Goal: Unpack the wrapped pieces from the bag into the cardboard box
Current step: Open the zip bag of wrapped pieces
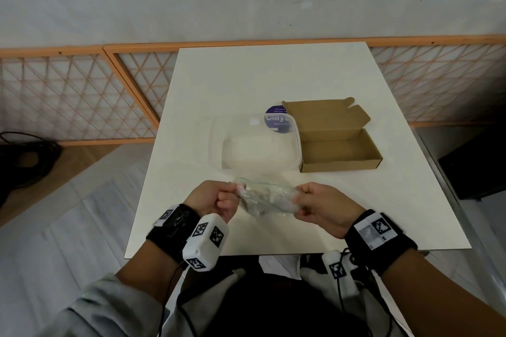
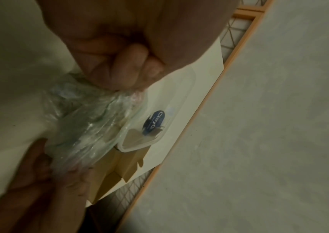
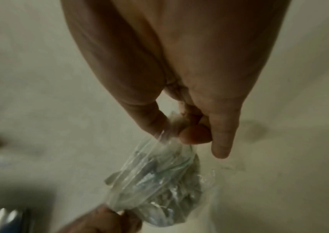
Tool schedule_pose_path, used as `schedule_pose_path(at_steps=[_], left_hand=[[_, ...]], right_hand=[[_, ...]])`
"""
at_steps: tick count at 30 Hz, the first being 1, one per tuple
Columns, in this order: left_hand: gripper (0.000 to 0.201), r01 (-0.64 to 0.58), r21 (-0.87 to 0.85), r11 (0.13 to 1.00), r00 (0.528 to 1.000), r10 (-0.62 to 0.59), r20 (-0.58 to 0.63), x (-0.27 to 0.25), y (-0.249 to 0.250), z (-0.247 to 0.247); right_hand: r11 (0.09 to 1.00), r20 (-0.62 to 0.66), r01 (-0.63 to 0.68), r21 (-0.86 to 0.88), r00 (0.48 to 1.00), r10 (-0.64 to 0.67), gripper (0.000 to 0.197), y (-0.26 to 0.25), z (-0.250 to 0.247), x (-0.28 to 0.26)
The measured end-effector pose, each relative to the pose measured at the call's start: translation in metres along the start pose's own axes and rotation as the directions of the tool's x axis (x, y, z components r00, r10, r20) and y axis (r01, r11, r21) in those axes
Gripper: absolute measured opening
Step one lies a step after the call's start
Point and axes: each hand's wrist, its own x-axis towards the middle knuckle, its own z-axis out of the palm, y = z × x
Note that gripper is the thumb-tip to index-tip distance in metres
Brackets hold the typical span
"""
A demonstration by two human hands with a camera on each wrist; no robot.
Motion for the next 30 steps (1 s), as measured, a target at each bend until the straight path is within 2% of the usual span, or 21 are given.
schedule_pose_path(at_steps=[3,5,7,8,10,12,15,20,23,25,28,30], left_hand=[[0.031,-0.041,0.137,0.990,0.998,0.047,-0.037,-0.001,-0.007,0.003],[0.026,-0.096,0.252,0.963,0.992,0.112,-0.050,0.002,-0.014,0.006],[0.008,-0.192,0.355,0.915,0.972,0.228,-0.061,0.005,-0.019,0.008],[0.007,-0.234,0.391,0.890,0.958,0.279,-0.063,0.004,-0.022,0.008],[0.017,-0.287,0.447,0.847,0.940,0.339,-0.040,0.005,-0.025,0.008],[0.016,-0.305,0.473,0.826,0.938,0.347,-0.002,0.003,-0.029,0.009],[0.018,-0.290,0.428,0.856,0.946,0.324,-0.007,0.008,-0.030,0.008],[0.030,-0.138,0.314,0.939,0.982,0.171,-0.081,0.024,-0.021,0.001],[0.036,-0.112,0.308,0.945,0.984,0.148,-0.098,0.031,-0.017,0.000],[0.040,-0.117,0.352,0.929,0.982,0.162,-0.101,0.035,-0.011,-0.001],[0.044,-0.134,0.399,0.907,0.976,0.191,-0.106,0.041,-0.005,-0.005],[0.043,-0.153,0.398,0.904,0.970,0.215,-0.115,0.045,-0.007,-0.010]], right_hand=[[0.955,-0.061,0.035,-0.295,0.997,-0.055,0.015,-0.003,0.001,0.002],[0.927,-0.130,0.022,-0.374,0.989,-0.076,0.007,-0.004,0.002,0.004],[0.959,-0.190,-0.039,-0.282,0.982,-0.016,0.012,-0.008,0.003,0.006],[0.980,-0.184,-0.072,-0.187,0.982,0.037,0.014,-0.010,0.004,0.006],[0.993,-0.118,-0.112,0.039,0.986,0.116,0.019,-0.015,0.003,0.007],[0.961,-0.041,-0.133,0.242,0.988,0.147,0.024,-0.020,0.002,0.007],[0.907,0.052,-0.147,0.395,0.989,0.137,0.031,-0.024,0.004,0.005],[0.925,0.136,-0.190,0.330,0.979,0.153,0.042,-0.017,0.008,0.007],[0.938,0.134,-0.169,0.304,0.982,0.133,0.043,-0.011,0.014,0.009],[0.940,0.146,-0.129,0.315,0.985,0.087,0.038,-0.007,0.015,0.011],[0.943,0.152,-0.096,0.318,0.987,0.050,0.019,-0.002,0.010,0.013],[0.953,0.097,-0.093,0.288,0.993,0.068,0.014,0.002,0.007,0.016]])
